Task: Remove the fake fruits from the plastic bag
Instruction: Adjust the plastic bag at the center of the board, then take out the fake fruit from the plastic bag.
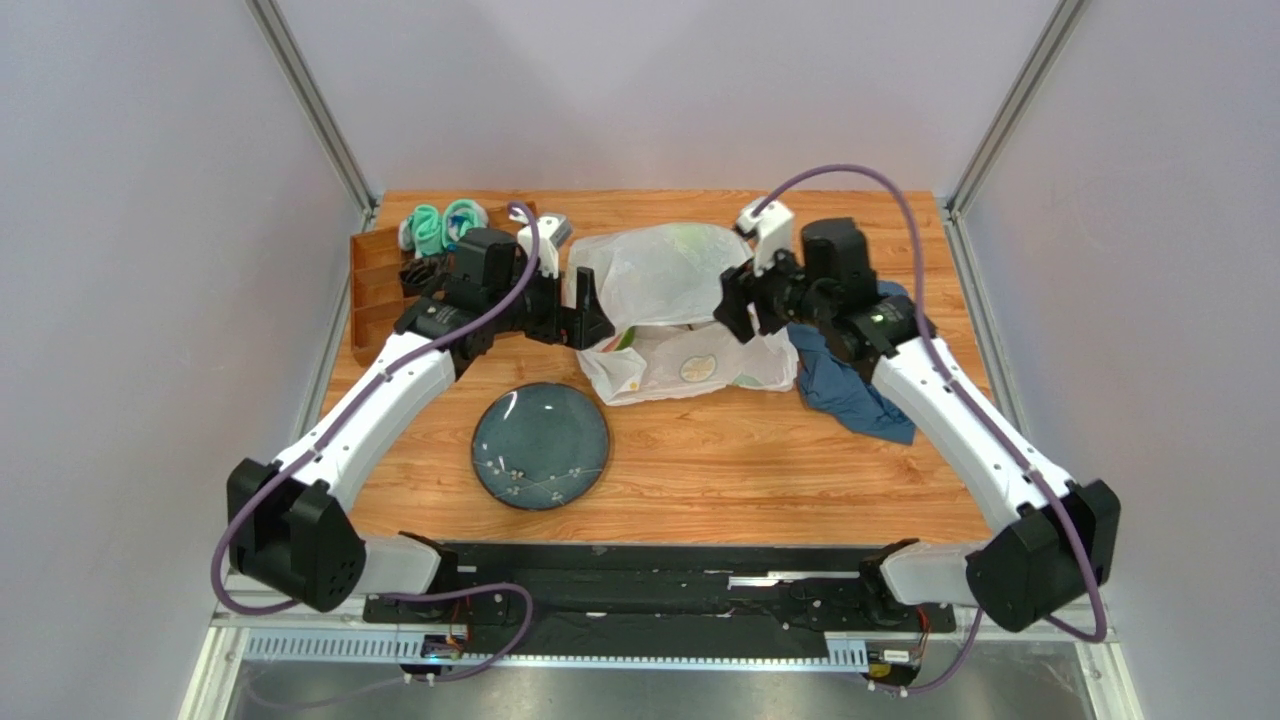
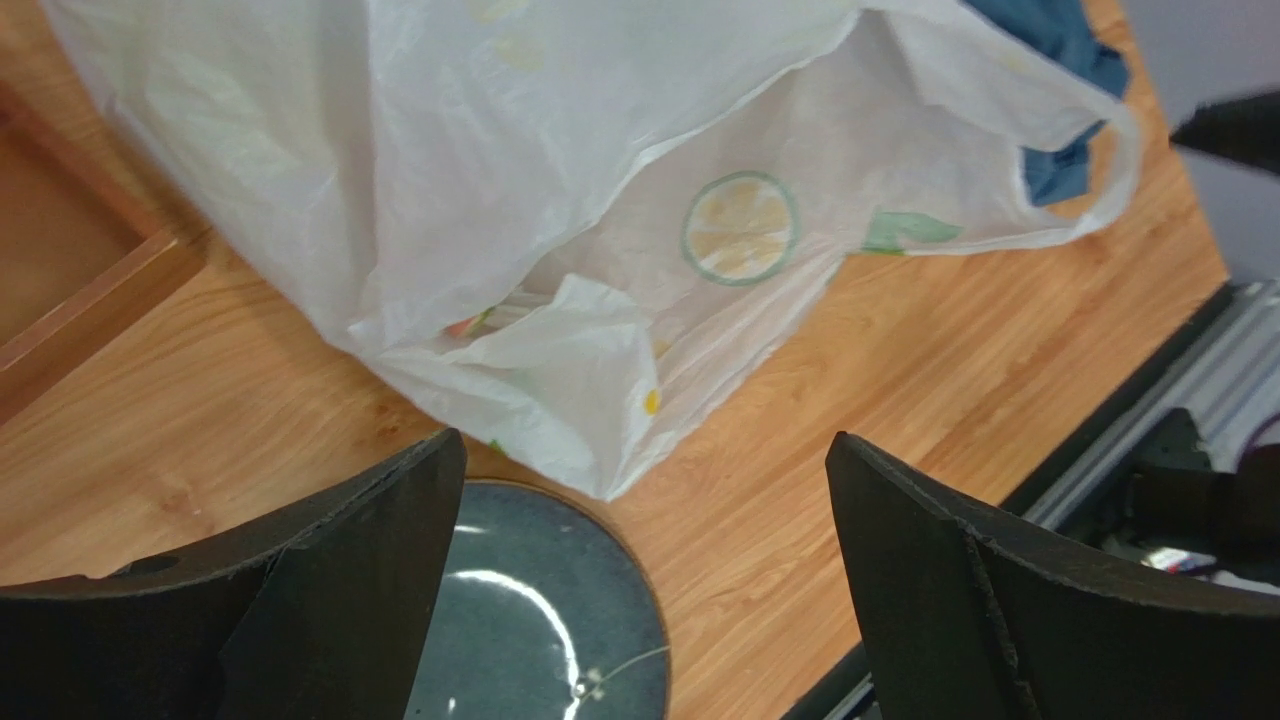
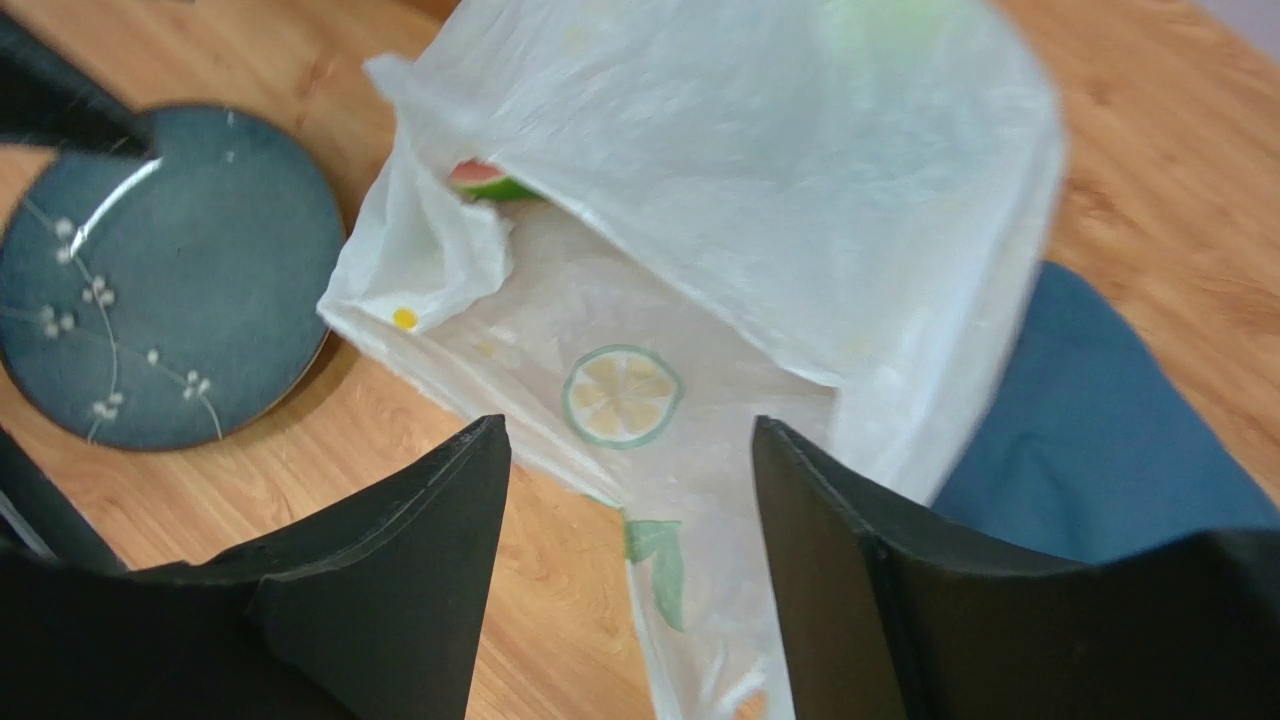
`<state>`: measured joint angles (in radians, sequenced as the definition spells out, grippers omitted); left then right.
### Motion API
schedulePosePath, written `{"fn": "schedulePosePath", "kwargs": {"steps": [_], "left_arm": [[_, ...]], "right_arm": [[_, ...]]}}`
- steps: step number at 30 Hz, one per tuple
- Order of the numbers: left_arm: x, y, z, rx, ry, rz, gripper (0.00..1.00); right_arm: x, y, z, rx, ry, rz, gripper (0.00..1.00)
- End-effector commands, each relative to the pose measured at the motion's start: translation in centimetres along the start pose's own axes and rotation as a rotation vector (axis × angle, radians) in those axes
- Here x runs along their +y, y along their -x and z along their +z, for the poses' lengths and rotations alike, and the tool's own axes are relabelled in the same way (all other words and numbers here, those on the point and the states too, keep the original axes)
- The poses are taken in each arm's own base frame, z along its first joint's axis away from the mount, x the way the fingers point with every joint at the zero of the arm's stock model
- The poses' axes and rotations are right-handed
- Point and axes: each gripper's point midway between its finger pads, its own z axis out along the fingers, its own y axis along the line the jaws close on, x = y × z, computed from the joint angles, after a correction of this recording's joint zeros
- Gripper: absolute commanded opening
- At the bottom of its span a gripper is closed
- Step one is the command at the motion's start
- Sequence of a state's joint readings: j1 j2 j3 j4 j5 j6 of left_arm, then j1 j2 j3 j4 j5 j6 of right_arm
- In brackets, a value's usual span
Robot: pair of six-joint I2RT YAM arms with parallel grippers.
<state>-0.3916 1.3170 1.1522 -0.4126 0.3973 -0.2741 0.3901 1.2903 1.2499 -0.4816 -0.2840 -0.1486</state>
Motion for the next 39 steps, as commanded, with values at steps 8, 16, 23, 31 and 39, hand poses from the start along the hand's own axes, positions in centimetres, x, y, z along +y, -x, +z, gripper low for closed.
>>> {"fn": "schedulePosePath", "kwargs": {"steps": [8,16,23,31,39], "left_arm": [[4.9,-4.5,4.5,0.132,0.175,-0.124,0.97],[9.3,-4.9,7.9,0.21,0.37,-0.103,0.97],[10.0,-2.9,10.6,0.193,0.375,-0.107,0.85],[6.6,0.4,11.4,0.171,0.186,-0.061,0.0],[2.3,0.7,7.0,0.136,0.068,-0.141,0.0]], "right_arm": [[5.3,-3.1,6.2,0.137,0.168,-0.043,0.51],[6.8,-6.5,10.6,0.253,0.217,0.182,0.43],[7.0,-7.4,12.9,0.273,0.203,0.294,0.41],[5.8,-7.2,17.2,0.271,0.135,0.379,0.38],[5.2,-7.5,20.2,0.267,0.085,0.464,0.62]]}}
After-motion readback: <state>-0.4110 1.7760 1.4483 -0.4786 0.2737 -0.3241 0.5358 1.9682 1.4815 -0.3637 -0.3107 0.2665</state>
